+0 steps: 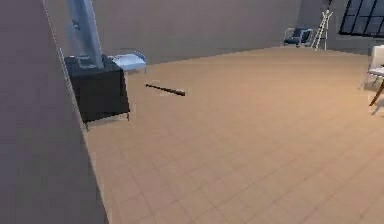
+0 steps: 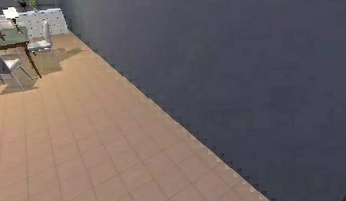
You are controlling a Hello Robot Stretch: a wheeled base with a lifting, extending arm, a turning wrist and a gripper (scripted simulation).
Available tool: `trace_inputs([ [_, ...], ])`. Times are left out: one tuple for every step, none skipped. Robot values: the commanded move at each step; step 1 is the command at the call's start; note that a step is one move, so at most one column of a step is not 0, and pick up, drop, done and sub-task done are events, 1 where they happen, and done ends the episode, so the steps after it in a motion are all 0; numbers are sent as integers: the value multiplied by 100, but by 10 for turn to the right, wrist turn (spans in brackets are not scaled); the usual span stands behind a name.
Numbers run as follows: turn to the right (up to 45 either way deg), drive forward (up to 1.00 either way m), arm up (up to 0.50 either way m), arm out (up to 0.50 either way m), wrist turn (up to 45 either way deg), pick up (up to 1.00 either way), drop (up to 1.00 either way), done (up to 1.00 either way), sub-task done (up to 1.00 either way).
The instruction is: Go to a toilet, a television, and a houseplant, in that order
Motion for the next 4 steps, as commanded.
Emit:
trace_inputs([
  [30, 0, 0, 0, 0, 0, 0, 0, 0],
  [0, 100, 0, 0, 0, 0, 0, 0, 0],
  [210, 0, 0, 0, 0, 0, 0, 0, 0],
  [0, 5, 0, 0, 0, 0, 0, 0, 0],
])
